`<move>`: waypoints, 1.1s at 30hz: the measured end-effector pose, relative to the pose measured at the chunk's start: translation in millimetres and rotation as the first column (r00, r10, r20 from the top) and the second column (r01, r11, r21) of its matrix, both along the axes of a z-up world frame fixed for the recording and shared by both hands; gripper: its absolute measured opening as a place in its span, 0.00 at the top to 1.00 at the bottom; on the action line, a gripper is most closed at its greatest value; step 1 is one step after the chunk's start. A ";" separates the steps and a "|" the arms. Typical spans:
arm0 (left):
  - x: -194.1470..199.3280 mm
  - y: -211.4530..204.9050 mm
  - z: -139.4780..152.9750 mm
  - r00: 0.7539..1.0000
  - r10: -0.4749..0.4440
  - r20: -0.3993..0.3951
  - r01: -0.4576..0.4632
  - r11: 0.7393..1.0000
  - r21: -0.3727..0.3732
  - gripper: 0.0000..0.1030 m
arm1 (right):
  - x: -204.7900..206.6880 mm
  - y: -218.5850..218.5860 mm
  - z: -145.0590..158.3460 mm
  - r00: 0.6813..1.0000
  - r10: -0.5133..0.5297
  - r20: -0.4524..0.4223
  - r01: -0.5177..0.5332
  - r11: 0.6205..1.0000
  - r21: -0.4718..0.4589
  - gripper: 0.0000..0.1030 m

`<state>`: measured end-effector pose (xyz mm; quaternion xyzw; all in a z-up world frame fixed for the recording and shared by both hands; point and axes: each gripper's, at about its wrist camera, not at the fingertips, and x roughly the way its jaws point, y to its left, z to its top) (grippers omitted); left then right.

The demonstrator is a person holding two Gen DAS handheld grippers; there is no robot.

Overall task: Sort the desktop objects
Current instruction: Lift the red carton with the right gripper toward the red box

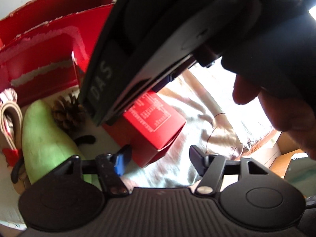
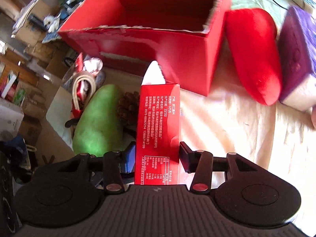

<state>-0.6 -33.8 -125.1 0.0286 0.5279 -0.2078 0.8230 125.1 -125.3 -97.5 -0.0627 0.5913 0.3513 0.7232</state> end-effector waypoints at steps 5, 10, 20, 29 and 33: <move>-0.7 -9.5 -5.0 0.998 -0.045 0.033 0.043 0.998 0.051 0.57 | -0.3 -21.9 2.4 0.998 -0.060 0.008 0.060 0.998 0.010 0.55; -4.2 -24.2 0.5 0.990 -0.127 0.061 0.124 0.990 0.062 0.59 | 0.1 -44.7 4.5 0.991 -0.129 0.017 0.129 0.991 0.026 0.56; -9.3 -49.1 75.8 0.907 -0.280 0.314 0.262 0.960 0.098 0.60 | -5.4 -106.8 73.9 0.939 -0.310 0.145 0.287 0.944 0.162 0.56; 48.2 18.9 131.0 0.872 -0.188 0.451 0.142 0.981 0.134 0.60 | 30.2 -65.9 131.8 0.885 -0.397 0.243 0.297 0.884 0.362 0.56; 60.4 43.2 135.2 0.883 -0.136 0.449 0.089 0.988 0.123 0.60 | 43.0 -23.6 138.7 0.882 -0.389 0.266 0.272 0.881 0.388 0.56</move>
